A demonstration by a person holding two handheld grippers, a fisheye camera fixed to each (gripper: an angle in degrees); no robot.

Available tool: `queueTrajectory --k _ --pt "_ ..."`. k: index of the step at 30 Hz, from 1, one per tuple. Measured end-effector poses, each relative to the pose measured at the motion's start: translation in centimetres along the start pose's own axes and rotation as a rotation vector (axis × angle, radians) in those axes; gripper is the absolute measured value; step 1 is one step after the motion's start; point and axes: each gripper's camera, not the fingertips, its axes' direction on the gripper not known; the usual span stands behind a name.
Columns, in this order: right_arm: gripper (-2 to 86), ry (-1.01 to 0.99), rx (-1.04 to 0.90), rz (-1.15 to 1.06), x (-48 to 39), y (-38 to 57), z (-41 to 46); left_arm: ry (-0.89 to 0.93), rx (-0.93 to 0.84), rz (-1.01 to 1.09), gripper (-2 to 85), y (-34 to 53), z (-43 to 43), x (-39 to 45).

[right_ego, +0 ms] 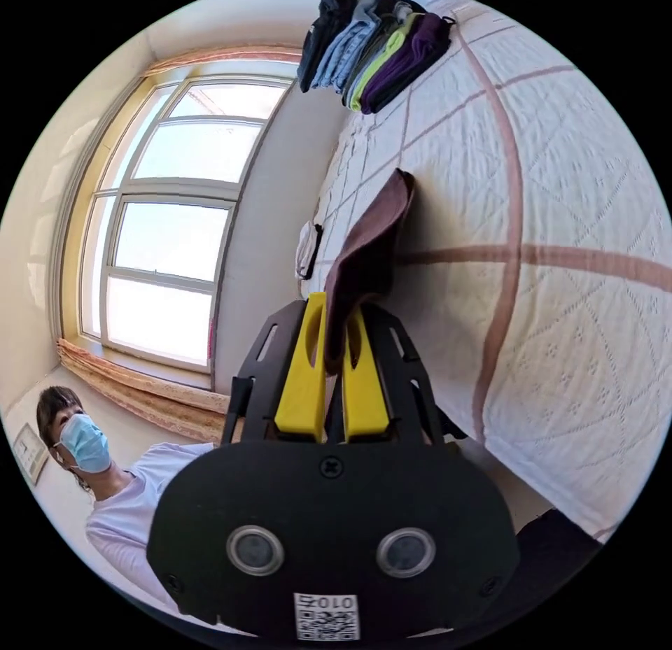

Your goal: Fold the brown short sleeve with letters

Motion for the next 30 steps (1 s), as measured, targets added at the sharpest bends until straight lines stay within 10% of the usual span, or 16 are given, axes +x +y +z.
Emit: queueTrajectory --k 16,23,30 --pt "4.8 -0.130 -0.177 -0.321 -18.3 -10.2 14.7 -0.160 -0.176 0.212 1.0 -22.0 -21.1 20.5" --pt "4.8 -0.144 0.064 -0.562 -26.9 -22.8 25.9 -0.363 -0.184 0.363 0.9 -38.8 -33.0 30.5" --pt "4.7 -0.030 0.042 -0.265 -18.7 -26.4 43.6 -0.803 -0.213 -0.118 1.1 -48.2 -42.2 18.5"
